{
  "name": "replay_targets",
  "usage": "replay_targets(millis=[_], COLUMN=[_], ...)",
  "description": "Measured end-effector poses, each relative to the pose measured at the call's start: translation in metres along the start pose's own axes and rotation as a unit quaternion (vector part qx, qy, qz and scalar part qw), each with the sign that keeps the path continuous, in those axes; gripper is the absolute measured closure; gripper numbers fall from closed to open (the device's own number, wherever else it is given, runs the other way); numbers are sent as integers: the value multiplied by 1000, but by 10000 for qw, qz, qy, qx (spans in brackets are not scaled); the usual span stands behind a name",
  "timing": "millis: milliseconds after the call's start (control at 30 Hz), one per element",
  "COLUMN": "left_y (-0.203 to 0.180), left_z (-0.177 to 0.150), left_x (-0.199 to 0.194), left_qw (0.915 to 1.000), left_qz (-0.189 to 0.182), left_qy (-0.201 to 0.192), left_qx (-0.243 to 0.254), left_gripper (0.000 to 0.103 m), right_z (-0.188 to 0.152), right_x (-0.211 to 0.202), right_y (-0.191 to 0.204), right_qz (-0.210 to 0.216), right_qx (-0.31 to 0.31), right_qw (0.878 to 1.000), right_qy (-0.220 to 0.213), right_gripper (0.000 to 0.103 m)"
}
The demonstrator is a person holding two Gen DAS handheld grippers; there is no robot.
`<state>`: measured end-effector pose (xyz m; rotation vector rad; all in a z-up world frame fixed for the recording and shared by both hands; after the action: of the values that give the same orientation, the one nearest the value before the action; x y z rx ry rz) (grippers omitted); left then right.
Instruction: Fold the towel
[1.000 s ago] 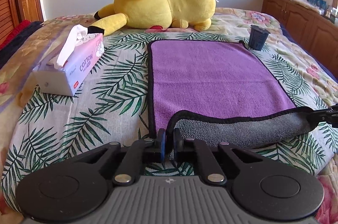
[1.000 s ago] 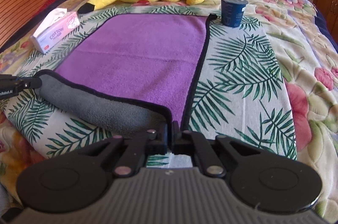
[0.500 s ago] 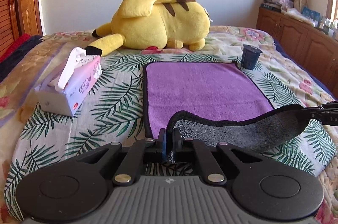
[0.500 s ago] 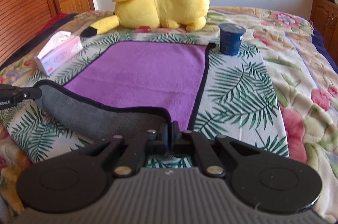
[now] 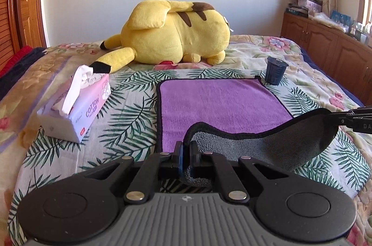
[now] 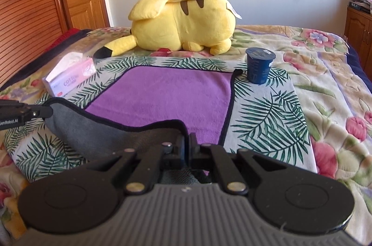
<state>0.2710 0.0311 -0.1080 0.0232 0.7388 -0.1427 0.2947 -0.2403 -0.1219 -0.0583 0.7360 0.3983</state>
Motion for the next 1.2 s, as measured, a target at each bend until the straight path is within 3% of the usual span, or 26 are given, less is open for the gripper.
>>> replay_targets(millis=[400, 1200], left_y=[0, 0], left_z=[19, 51], left_x=[7, 24], left_qw=[9999, 9991], left_qz=[-19, -82], left_qy=[-130, -290], left_qx=[92, 284], left_gripper=[103, 103], right_z=[18, 42], right_x=[-4, 16], right_y=[0, -18], right_qz=[5, -11], right_qx=[-83, -157], right_qw=[9993, 9982], right_qy=[-356, -572], right_gripper=[100, 100])
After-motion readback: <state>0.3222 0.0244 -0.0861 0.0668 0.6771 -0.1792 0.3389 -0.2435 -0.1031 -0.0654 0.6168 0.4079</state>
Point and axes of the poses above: each gripper's, at about its wrist camera, not at the fingertips, and x roughly the way its jaws point, y to its left, z to its top, the point moved 9 cm from there along x, roughly the way its jaws point, and after that the axes turned 7 degrees about y, right-handed, at the moved point
